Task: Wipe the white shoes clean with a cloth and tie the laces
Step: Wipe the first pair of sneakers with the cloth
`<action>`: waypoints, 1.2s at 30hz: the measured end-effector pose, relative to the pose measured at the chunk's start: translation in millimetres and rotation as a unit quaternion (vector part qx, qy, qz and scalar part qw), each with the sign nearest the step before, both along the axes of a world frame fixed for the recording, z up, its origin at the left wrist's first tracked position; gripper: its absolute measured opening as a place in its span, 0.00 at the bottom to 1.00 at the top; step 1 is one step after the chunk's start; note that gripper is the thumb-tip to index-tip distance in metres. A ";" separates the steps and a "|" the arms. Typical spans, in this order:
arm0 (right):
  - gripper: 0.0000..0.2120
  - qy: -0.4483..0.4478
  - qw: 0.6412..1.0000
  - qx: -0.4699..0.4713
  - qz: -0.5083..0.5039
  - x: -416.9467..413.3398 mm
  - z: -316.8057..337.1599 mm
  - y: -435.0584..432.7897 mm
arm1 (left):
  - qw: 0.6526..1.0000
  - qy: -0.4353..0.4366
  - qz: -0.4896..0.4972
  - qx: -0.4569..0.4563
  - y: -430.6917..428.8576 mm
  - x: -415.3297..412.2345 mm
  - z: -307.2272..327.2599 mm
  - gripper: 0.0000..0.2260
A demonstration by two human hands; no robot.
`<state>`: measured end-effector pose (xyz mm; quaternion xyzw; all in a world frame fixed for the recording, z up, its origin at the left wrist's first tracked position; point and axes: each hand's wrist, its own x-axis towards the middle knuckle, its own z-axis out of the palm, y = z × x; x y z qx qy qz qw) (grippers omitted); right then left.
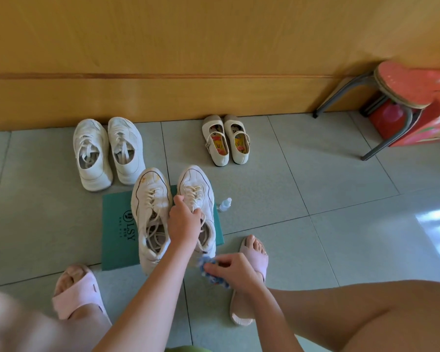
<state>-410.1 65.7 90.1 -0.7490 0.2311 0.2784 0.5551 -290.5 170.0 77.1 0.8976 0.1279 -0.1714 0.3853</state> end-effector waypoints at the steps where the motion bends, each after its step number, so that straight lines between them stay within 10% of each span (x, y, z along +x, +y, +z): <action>1: 0.08 -0.006 1.000 -0.016 0.002 0.0 0.5 -4.0 | 1.000 0.007 -0.003 -0.004 0.4 0.0 1.2 0.22; 5: 0.13 -0.070 0.982 -0.122 -0.125 8.7 4.5 -20.3 | 0.999 0.040 -0.022 -0.030 4.9 1.4 9.3 0.27; 9: 0.15 -0.169 0.955 -0.014 -0.241 31.5 33.1 -17.8 | 0.996 -0.039 -0.029 -0.078 13.7 -2.1 35.4 0.21; 20: 0.09 -0.220 0.968 -0.057 -0.105 100.9 49.2 30.4 | 0.855 0.160 0.017 -0.493 59.3 7.2 67.7 0.13; 28: 0.14 -0.162 0.977 0.036 -0.132 111.3 55.1 40.5 | 0.856 0.114 0.096 -0.494 73.2 9.6 50.4 0.10; 36: 0.19 -0.130 0.974 -0.087 -0.163 78.3 18.9 42.4 | 0.817 0.100 0.194 -0.534 87.3 24.5 41.6 0.08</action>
